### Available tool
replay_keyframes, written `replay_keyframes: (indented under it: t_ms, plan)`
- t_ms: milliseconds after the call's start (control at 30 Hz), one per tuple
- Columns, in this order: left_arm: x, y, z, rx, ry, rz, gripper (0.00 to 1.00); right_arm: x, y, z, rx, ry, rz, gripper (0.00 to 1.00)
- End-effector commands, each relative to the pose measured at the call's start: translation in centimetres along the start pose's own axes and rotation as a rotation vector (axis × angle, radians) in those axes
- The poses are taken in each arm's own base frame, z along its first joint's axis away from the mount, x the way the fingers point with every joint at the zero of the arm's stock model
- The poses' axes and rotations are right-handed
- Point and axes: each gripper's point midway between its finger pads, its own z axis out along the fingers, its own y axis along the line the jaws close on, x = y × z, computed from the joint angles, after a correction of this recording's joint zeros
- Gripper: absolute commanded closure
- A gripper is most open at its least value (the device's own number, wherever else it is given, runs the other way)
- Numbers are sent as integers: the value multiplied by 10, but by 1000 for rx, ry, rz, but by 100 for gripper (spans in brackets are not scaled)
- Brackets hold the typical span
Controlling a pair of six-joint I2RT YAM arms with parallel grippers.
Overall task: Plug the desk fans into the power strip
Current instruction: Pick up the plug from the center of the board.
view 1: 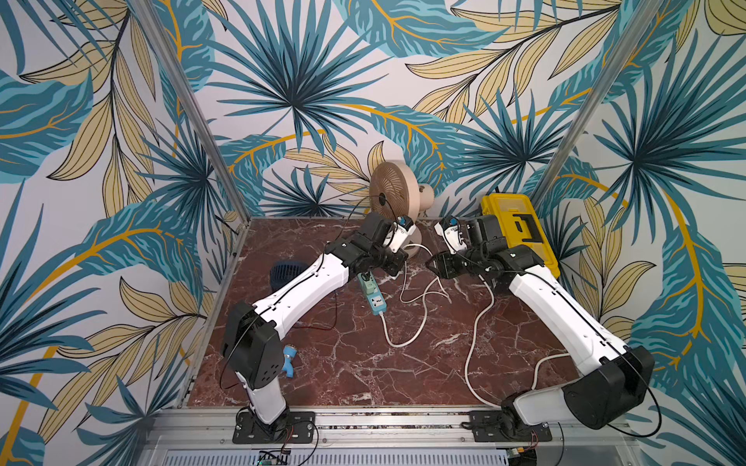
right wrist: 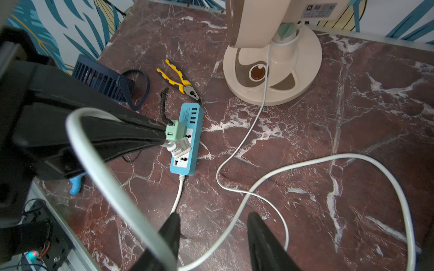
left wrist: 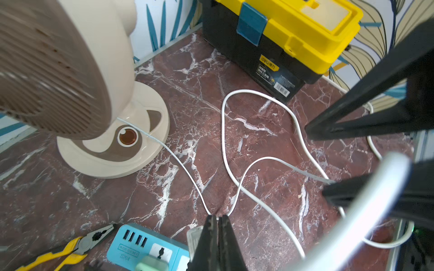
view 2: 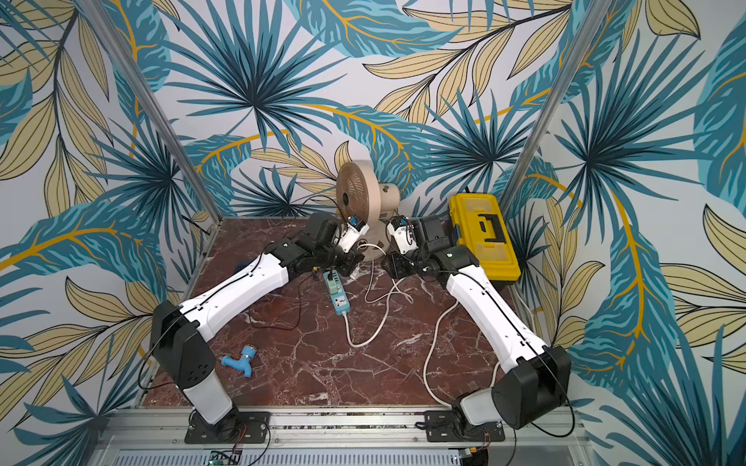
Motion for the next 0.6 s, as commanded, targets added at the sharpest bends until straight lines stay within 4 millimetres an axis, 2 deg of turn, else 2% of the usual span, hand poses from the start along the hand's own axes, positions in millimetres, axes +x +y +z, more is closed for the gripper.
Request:
replay_keyframes:
  t_ms: [0,267,433,567]
  plan:
    - [-11,9,-7,-60,-4,-159,100,-9,2,-21,12,-94,10,42]
    - [-23,13,-11,-80,-52,-429,100,-6,13,-52,-25,-231,54,29]
    - [-27,16,-17,-142,-88,-579,100,1,20,-56,-59,-267,106,23]
    - [-27,17,-26,-234,-99,-655,100,6,32,-54,-94,-274,131,22]
